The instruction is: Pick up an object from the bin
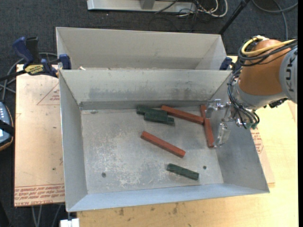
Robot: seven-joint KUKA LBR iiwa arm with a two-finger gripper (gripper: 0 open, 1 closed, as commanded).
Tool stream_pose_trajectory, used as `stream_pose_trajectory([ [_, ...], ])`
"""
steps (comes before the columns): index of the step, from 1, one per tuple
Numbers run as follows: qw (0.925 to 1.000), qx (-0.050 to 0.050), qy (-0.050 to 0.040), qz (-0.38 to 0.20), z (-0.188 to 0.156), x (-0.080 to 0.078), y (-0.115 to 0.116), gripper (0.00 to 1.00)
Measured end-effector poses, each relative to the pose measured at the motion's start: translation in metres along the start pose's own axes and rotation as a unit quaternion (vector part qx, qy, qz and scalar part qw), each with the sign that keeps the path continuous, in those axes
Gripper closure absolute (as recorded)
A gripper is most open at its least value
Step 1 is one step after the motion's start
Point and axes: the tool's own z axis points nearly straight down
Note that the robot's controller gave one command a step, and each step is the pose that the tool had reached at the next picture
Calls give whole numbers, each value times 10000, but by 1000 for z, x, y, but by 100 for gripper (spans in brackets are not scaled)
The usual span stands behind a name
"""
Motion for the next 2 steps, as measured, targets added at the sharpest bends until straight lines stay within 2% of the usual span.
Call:
stream_pose_trajectory([
  [1, 9994, -7, -21, 337, 66, -35, -2, 0],
  [2, 9995, -1, -18, 331, 62, -35, -2, 100],
])
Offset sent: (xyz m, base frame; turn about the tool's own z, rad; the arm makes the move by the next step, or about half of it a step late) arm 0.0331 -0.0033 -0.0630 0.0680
